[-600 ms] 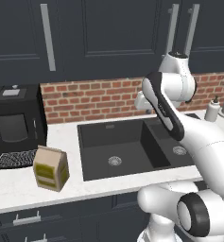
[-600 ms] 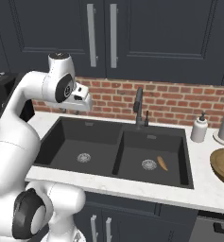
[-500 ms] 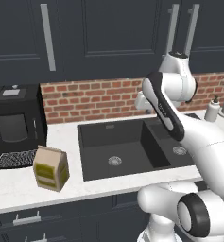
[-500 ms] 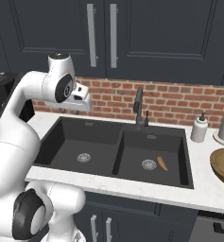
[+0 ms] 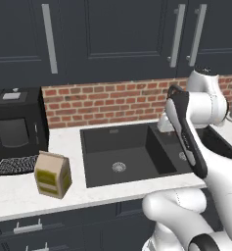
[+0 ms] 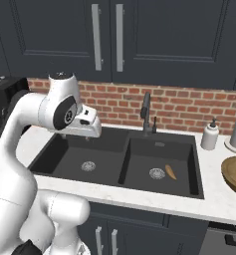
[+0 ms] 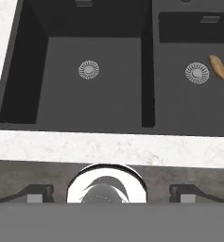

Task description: Pick the sweet potato from the sink and place it in the bowl. Then pick the bowl and place it in the microwave. Then close the microwave door and press the start button.

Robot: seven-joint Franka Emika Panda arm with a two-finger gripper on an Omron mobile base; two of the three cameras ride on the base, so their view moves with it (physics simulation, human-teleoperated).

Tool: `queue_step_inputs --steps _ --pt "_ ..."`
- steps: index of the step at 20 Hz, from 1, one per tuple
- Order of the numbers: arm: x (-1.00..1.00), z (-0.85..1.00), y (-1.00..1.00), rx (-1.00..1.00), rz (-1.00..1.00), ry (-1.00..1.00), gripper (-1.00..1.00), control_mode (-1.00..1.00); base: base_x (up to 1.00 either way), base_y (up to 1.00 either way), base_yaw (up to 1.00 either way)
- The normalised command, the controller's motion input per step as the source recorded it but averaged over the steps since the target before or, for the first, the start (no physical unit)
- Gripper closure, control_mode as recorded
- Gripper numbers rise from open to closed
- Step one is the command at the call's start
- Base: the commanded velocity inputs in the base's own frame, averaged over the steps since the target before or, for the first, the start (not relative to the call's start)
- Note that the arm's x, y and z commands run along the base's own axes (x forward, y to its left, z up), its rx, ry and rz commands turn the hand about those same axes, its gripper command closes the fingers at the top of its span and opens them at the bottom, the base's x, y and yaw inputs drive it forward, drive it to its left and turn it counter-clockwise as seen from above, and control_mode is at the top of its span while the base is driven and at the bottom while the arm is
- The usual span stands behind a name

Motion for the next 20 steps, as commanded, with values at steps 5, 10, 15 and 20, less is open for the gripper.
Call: queue_step_inputs --steps 5,10,15,20 --pt "-0.4 -0.31 -0.65 -0.07 -0.04 0.21 -1.0 -1.0 0.0 0.0 0.0" --pt "0.03 -0.28 -0.58 -0.02 -0.04 0.15 -1.0 -1.0 0.0 0.0 0.0" --pt "0.38 -0.25 -0.78 0.0 0.0 0.0 -1.0 -1.0 0.0 0.0 0.0" --pt "0.55 -0.19 -0.79 0.02 0.0 0.0 -1.0 -1.0 0.0 0.0 0.0"
